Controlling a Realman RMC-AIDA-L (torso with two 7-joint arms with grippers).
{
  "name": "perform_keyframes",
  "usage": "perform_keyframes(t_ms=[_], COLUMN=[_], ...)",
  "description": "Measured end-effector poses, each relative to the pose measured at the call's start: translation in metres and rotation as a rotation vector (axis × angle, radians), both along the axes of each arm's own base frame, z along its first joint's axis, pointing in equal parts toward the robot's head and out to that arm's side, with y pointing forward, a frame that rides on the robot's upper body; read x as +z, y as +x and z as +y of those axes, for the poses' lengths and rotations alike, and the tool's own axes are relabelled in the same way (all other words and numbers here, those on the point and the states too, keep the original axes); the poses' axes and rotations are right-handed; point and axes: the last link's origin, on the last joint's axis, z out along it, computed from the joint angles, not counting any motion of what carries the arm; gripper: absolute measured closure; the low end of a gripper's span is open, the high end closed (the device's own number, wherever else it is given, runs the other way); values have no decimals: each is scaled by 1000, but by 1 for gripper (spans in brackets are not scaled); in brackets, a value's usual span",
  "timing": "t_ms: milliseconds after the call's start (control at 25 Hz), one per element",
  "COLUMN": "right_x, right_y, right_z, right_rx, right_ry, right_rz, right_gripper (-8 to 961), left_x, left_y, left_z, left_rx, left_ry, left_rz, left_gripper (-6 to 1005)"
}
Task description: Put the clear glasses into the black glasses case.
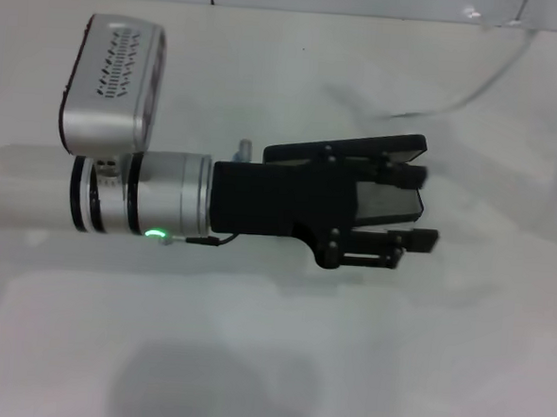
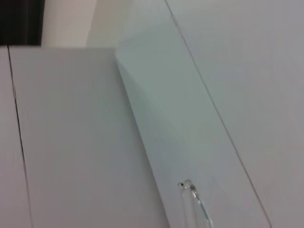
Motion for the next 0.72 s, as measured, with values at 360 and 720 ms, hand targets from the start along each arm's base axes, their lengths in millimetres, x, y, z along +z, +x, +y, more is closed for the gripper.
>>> perform_keyframes(t_ms=[360,720], right_x=[-49,-43], right_y=[-16,2], right_z=[8,7], right_rx=[25,-6], right_ry=[-103,-90], right_rz=[-159,-258], right_gripper=[901,899], left_x=[13,26], left_y=[11,2], left_z=[1,5], left_rx=[-31,1], left_ry=[-3,53], left_rz=[-84,-108], left_gripper=[344,341])
